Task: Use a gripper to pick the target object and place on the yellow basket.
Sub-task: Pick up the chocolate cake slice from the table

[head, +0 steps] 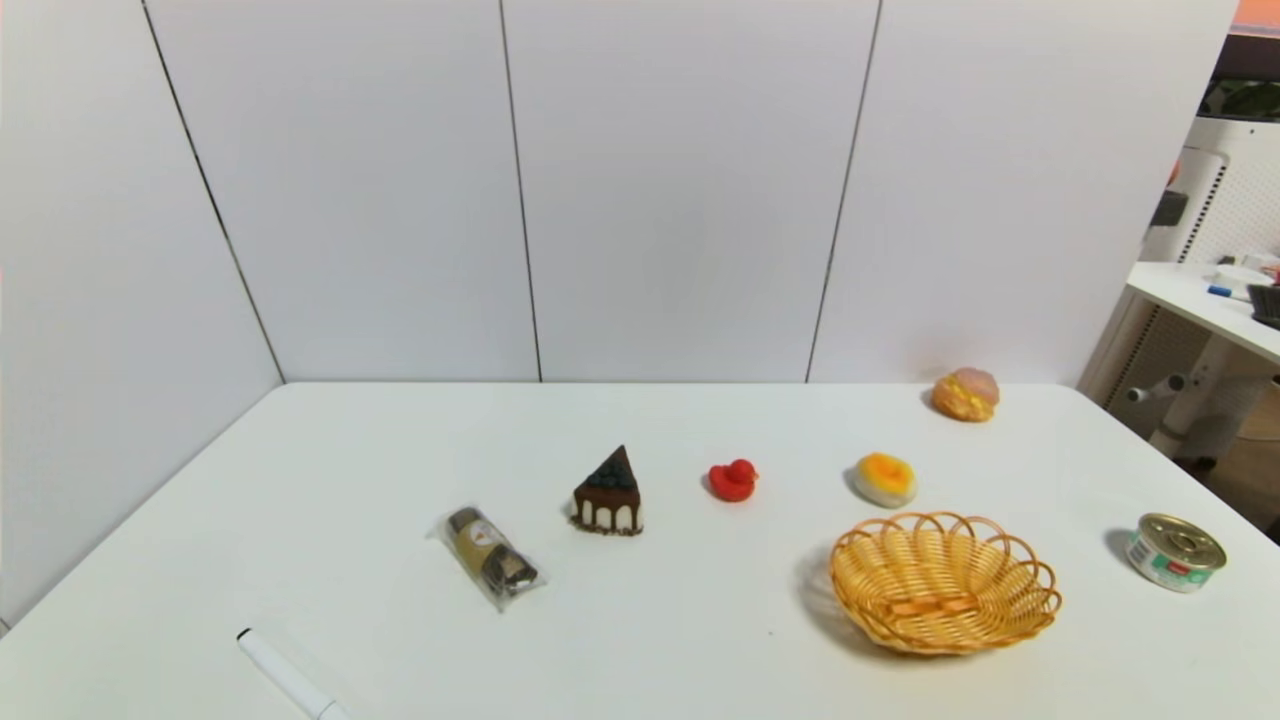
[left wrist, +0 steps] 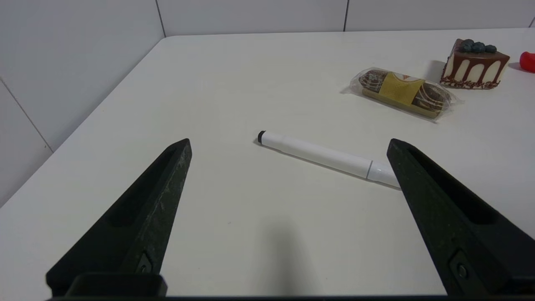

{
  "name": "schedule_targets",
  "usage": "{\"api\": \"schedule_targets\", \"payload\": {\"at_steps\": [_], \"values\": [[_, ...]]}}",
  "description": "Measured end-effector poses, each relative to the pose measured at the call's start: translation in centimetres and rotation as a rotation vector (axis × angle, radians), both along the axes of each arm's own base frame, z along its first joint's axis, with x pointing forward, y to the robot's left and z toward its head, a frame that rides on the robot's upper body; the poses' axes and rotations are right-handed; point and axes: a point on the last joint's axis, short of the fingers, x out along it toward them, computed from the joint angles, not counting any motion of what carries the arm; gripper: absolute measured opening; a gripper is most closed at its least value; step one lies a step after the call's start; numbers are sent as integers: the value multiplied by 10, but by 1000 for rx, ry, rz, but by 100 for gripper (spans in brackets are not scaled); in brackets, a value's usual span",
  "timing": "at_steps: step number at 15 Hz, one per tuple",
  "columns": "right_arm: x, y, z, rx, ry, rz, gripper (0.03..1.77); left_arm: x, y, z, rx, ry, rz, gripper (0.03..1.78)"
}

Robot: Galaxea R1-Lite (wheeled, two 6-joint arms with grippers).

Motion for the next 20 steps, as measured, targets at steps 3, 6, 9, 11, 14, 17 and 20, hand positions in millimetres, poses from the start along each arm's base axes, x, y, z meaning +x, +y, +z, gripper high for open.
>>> {"api": "schedule_targets", "payload": {"at_steps": [3, 6, 9, 11, 14, 17, 20], "values": [[-1, 0, 6, -8, -12, 8, 169, 0, 0, 0, 0, 0, 0, 169], [-6, 1, 42, -45, -73, 51, 169, 0, 0, 0, 0, 0, 0, 169], [3, 3, 103, -89, -88, 195, 169, 0, 0, 0, 0, 0, 0, 169], [21, 6, 156, -108, -97, 350, 169, 0, 0, 0, 0, 0, 0, 169], [74, 18, 237, -127, -88, 590, 169, 0, 0, 0, 0, 0, 0, 169], [147, 48, 292, -131, -10, 784, 169, 0, 0, 0, 0, 0, 0, 169], [220, 93, 298, -135, 173, 909, 169, 0, 0, 0, 0, 0, 0, 169]]}}
